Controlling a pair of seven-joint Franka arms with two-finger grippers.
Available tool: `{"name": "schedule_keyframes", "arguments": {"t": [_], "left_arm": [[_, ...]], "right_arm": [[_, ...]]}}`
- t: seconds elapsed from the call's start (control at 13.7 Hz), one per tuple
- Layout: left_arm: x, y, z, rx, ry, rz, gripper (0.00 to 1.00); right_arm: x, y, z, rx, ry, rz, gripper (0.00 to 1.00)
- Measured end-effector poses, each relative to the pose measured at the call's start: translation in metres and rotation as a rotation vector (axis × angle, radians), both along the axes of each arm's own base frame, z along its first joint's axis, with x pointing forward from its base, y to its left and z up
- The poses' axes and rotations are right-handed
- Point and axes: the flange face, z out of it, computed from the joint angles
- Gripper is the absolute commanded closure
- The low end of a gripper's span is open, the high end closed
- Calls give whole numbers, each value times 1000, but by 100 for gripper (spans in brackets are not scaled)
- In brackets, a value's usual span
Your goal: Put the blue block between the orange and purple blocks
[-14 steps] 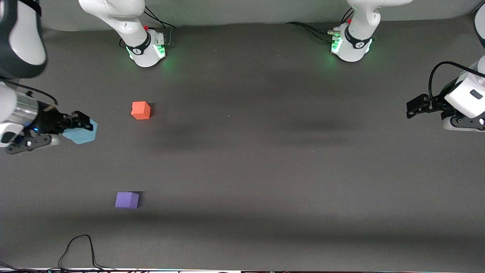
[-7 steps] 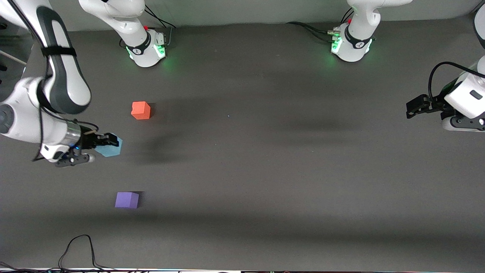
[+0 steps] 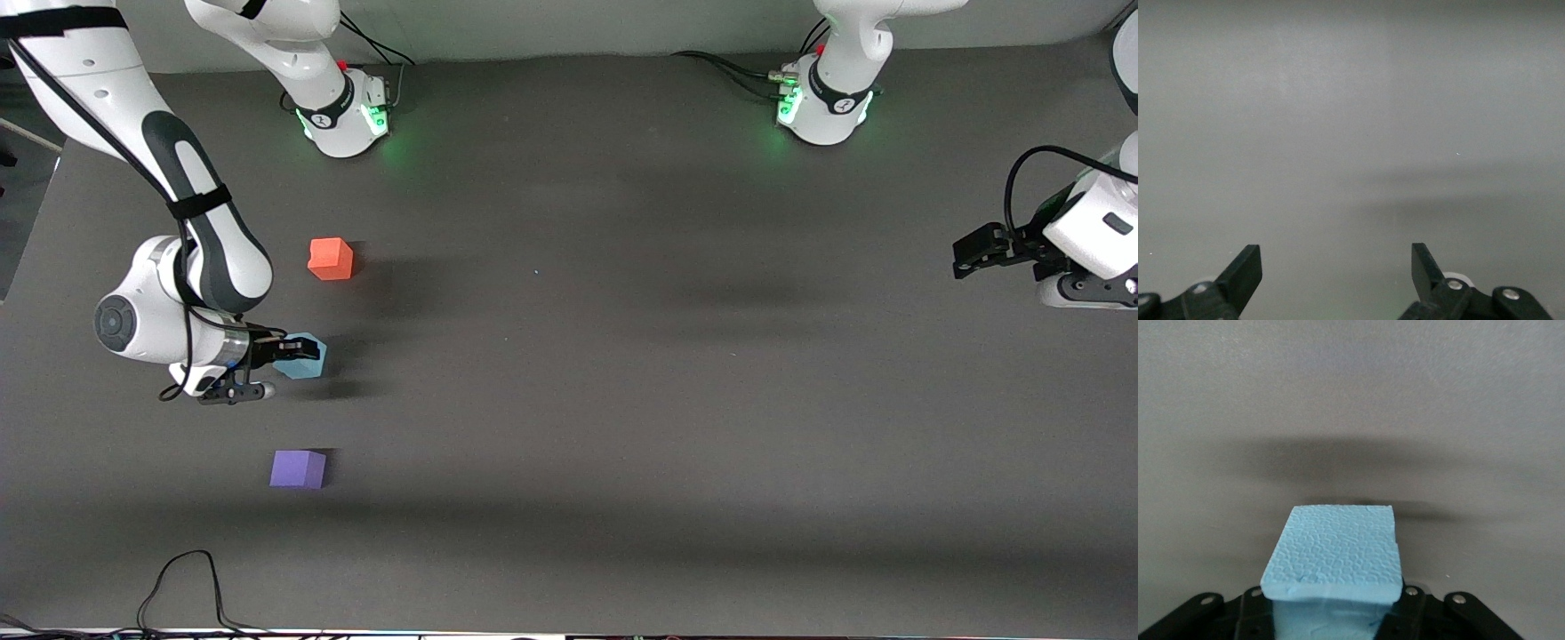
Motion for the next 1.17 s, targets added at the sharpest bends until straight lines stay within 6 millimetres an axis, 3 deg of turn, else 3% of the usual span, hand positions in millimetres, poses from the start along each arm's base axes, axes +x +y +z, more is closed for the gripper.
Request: {"name": "schedule_keyframes", "arguments": {"t": [0.29, 0.36, 0.44, 0.66, 0.8, 0.95, 1.02, 1.17], "left_arm": [[0, 0, 0, -1, 0, 1, 0], [0, 0, 0, -1, 0, 1, 0], [0, 0, 0, -1, 0, 1, 0], [0, 0, 0, -1, 1, 2, 0], [0, 0, -1, -2, 2, 3, 0], [1, 0, -2, -2, 4, 3, 0], [1, 0, -3, -3, 5, 3, 0], [1, 0, -3, -3, 6, 4, 0]], "right_arm": [[2, 5, -8, -6, -9, -60, 43], [3, 7, -12, -9, -15, -66, 27], [3, 10, -17, -12, -18, -74, 0], [5, 17, -22, -18, -20, -98, 0], [10, 19, -9, -16, -33, -95, 0], [16, 20, 31, -14, -37, -73, 0], [18, 22, 65, -18, -47, -54, 0], [13, 25, 152, -33, -86, -17, 0]]}}
